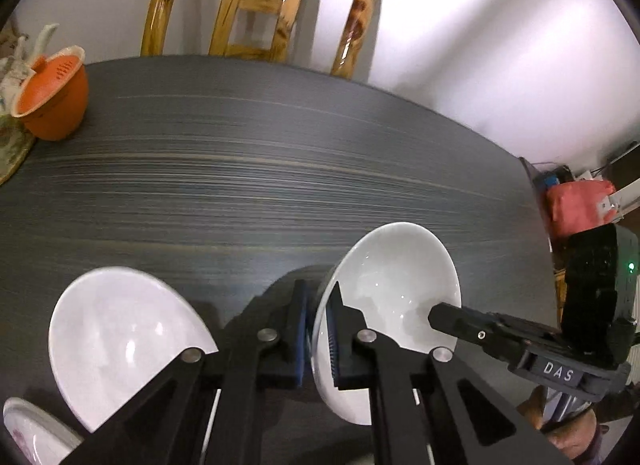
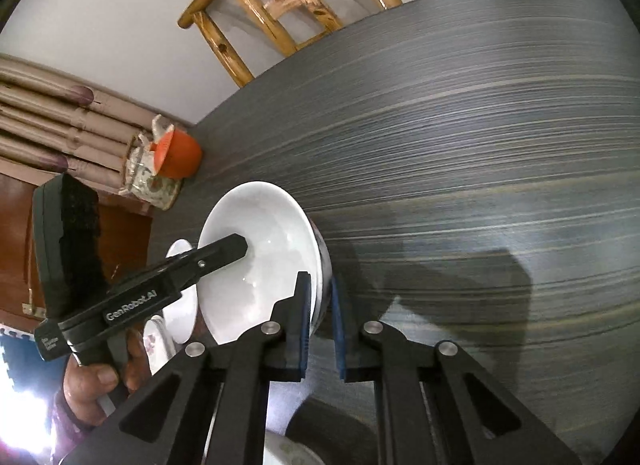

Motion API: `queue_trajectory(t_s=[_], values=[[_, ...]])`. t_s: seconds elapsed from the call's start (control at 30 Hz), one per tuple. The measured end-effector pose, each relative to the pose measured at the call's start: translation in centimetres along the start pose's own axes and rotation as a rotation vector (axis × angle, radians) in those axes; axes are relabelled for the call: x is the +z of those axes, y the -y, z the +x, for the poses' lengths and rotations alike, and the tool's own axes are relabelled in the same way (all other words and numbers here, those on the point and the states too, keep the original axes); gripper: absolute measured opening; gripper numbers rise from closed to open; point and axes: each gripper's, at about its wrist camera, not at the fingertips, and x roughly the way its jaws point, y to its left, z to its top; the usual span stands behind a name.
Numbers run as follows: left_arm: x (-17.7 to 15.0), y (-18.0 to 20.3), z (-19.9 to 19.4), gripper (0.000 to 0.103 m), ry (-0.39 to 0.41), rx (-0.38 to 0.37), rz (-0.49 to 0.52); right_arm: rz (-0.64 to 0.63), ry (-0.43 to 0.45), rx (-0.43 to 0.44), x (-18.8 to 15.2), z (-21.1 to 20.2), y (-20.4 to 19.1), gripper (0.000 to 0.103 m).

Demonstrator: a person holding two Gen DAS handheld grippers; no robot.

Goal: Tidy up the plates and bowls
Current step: 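Lift the white bowl with the left gripper, lower it onto the white plate, open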

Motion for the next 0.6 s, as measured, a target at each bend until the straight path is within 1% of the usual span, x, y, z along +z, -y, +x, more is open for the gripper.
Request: queue_trajectory(t_s=[0.1,0.17,0.23,0.27,0.3,0.4,0.5,0.6], values=[[-1.8,1.3,-2.6,0.008,0.025,-0.005,0.009,-0.017,0.014,0.013,-0.6,-2.0,-0.8,0.010],[-2.7,2.0,-4.1,0.008,0.031,-0.013,0.005,-0.053,0.023,0.014,-1.5,-3.6,-1.8,0.010],[-3.9,2.3,-5.5,0.008,0.034,-0.027,-0.006,-0.079,0.024,0.024,-2.9,-5.2,-2.7,0.010],[-4.9,2.4,-6.1,0.008,0.032,-0.029,-0.012,-0.090,0.021,0.031,-3.6,-5.9,-3.1,0.010],[-5.2,2.7,-6.3,0.008,0.028,-0.028,-0.015,-0.095,0.017,0.035,-4.3,-6.2,-3.3,0.010],[-8.3,3.1,-7.0,0.008,0.008,-0.021,-0.020,-0.117,-0.008,0.044,-7.1,-7.3,-3.9,0.010],[-10.8,3.0,-6.8,0.008,-0.010,0.002,-0.013,-0.108,-0.046,0.052,-9.7,-7.2,-3.7,0.010],[-13.1,2.9,-6.1,0.008,-0.028,0.033,0.002,-0.107,-0.072,0.041,-11.9,-6.7,-3.5,0.010]])
